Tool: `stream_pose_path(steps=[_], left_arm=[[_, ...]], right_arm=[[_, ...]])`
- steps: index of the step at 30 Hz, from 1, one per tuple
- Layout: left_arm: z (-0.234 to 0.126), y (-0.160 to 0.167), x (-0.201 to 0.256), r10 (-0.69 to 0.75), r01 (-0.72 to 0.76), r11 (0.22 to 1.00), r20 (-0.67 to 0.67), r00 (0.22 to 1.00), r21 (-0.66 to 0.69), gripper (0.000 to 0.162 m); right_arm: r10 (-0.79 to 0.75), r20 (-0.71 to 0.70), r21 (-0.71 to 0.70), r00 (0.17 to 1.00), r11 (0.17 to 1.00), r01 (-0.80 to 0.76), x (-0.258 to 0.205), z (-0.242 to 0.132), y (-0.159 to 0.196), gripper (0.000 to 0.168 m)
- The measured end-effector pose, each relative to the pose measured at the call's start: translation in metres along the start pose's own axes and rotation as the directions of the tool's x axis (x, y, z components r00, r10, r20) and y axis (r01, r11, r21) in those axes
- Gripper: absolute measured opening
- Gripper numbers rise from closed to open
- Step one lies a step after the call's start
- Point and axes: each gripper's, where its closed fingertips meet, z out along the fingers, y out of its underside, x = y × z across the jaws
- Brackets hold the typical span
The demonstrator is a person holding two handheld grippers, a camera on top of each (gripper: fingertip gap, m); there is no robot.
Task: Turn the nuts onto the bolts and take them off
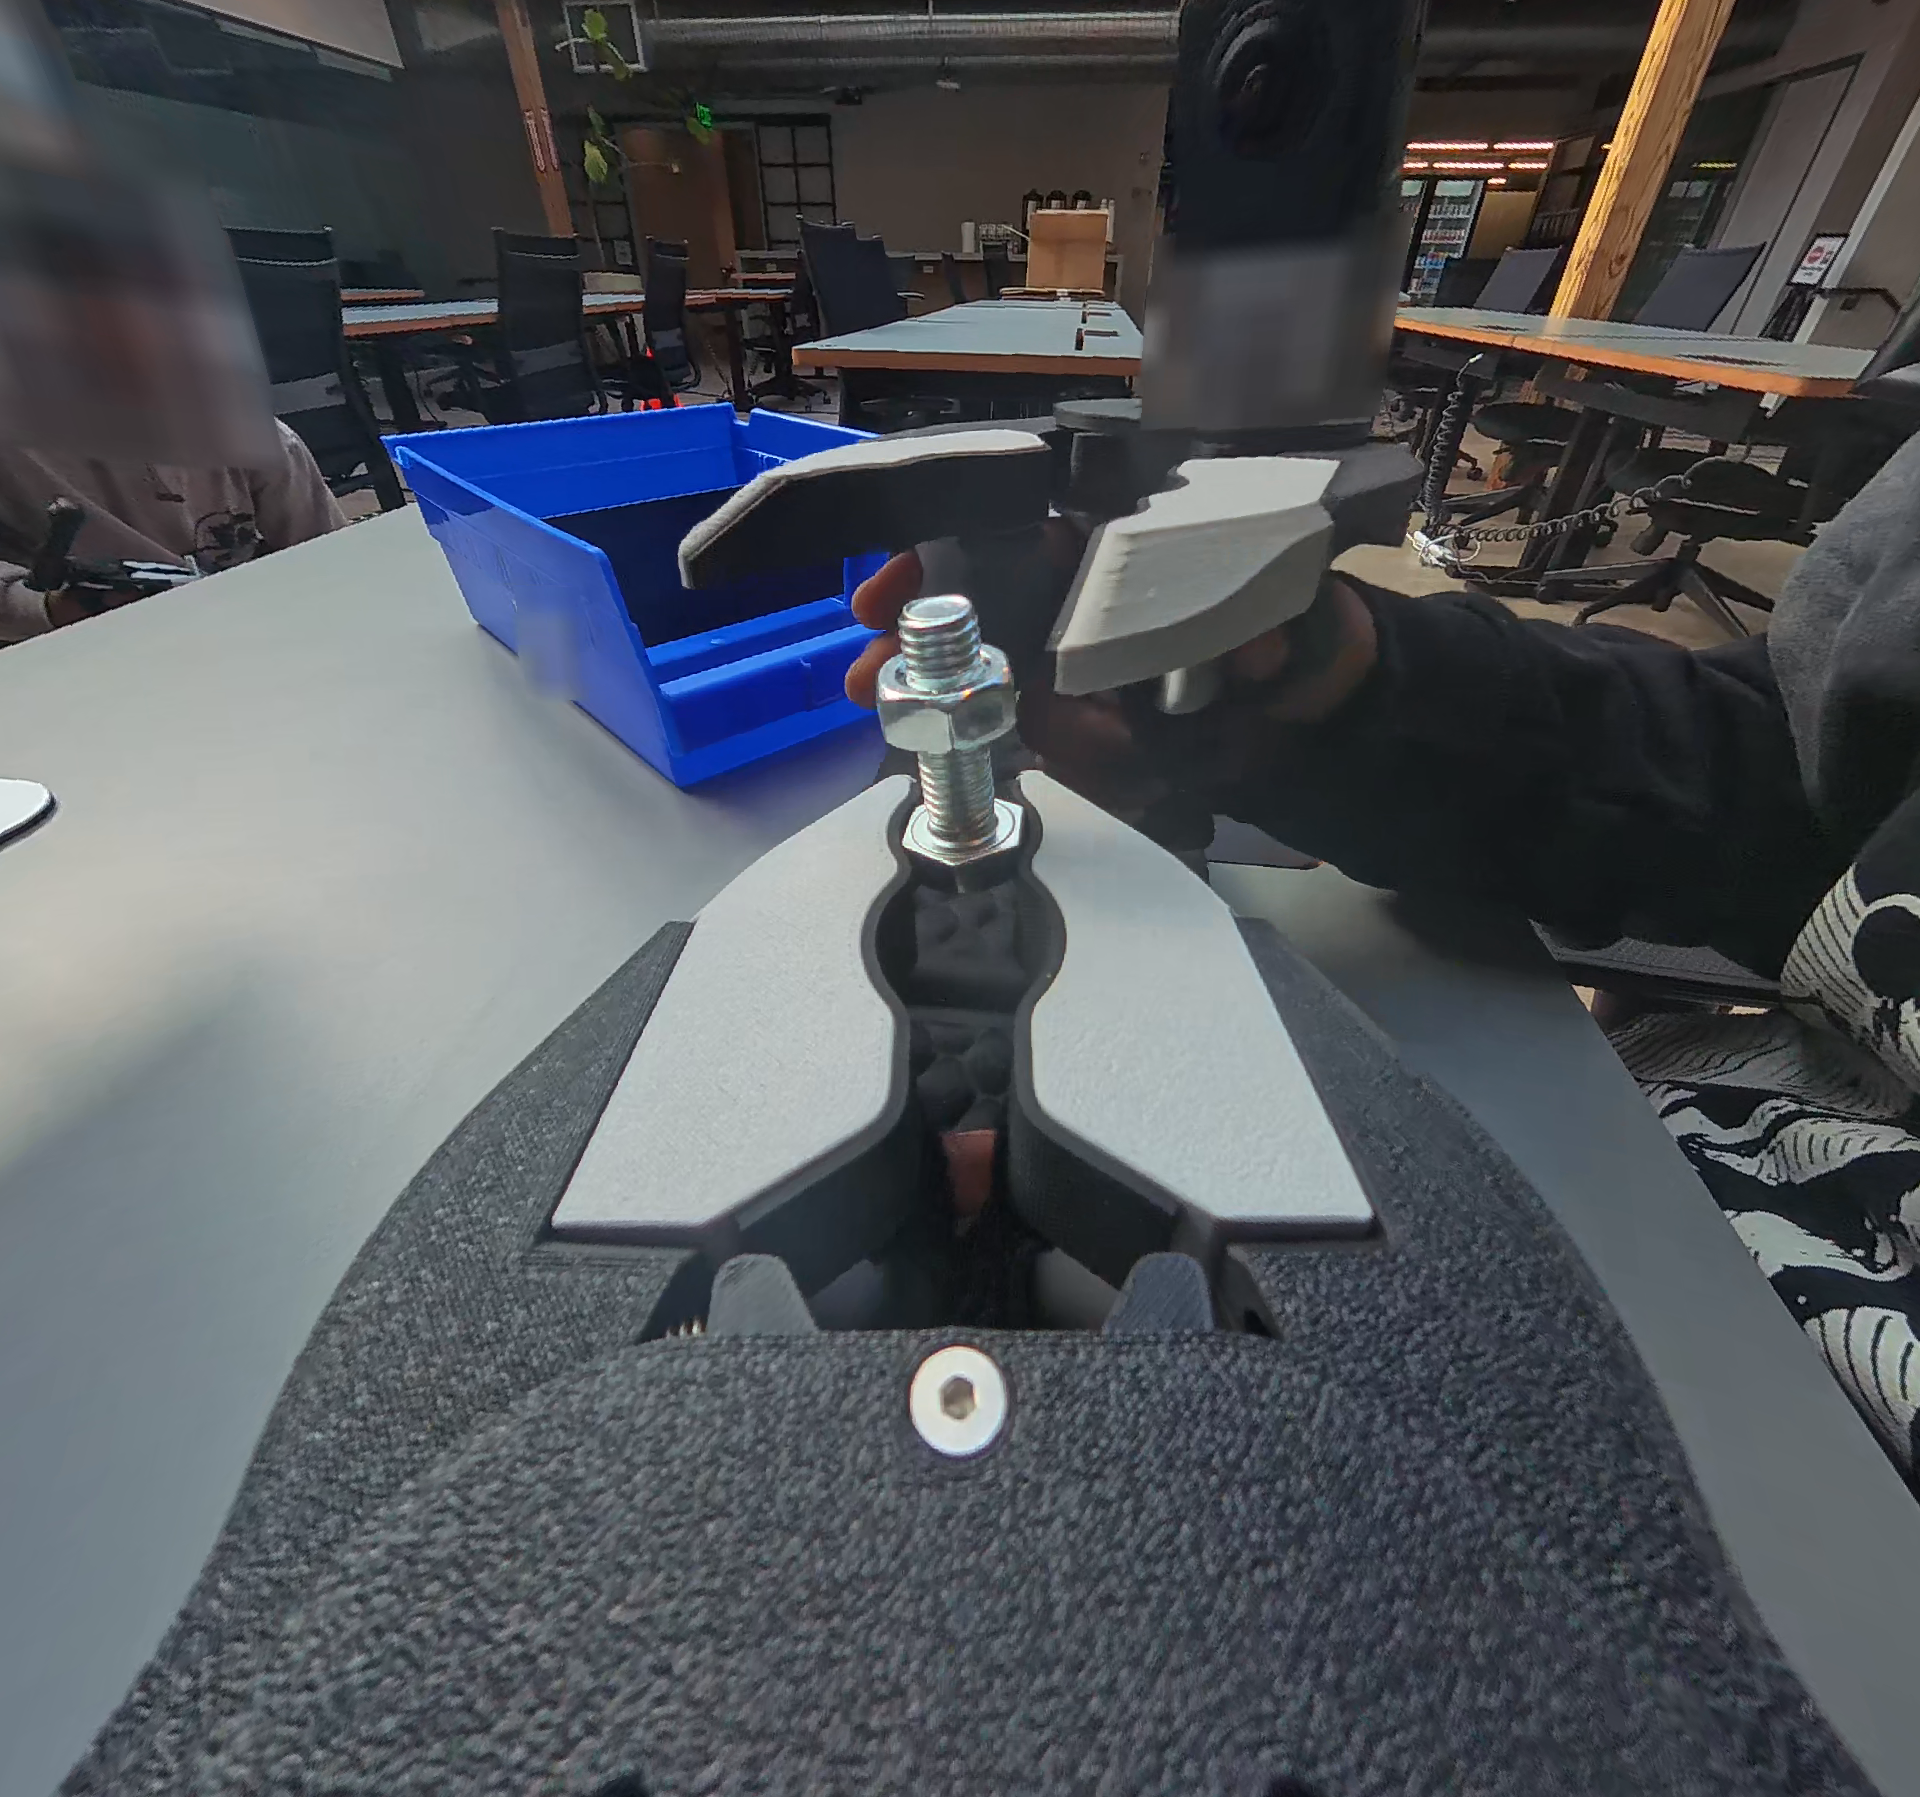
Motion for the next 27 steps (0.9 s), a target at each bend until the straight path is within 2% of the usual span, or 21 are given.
stream_pose_path(steps=[4,8,20,22,27], left_arm=[[0.0,0.0,-0.001,0.001,-0.001,1.0,0.005,1.0,0.0,0.014],[0.0,0.0,-0.002,0.003,-0.003,1.0,0.015,1.0,-0.004,0.014],[-0.003,-0.003,-0.007,-0.011,0.01,1.0,0.045,0.999,0.022,0.014],[-0.003,-0.004,-0.007,-0.011,0.01,0.999,0.037,0.999,0.032,0.014],[-0.002,-0.002,-0.006,0.001,-0.001,1.0,0.037,0.999,0.013,0.014]], right_arm=[[-0.03,0.029,-0.039,0.999,0.999,0.031,-0.01,0.011,0.004,0.053],[0.004,0.032,-0.049,0.999,0.999,-0.002,-0.012,0.013,0.003,0.04],[-0.028,0.069,-0.072,0.997,0.997,0.033,-0.016,-0.001,0.002,0.009],[-0.043,0.03,-0.076,0.999,0.996,0.045,-0.009,-0.004,0.003,0.01],[-0.008,0.056,-0.045,0.998,0.999,0.01,-0.014,-0.003,-0.001,0.027]])
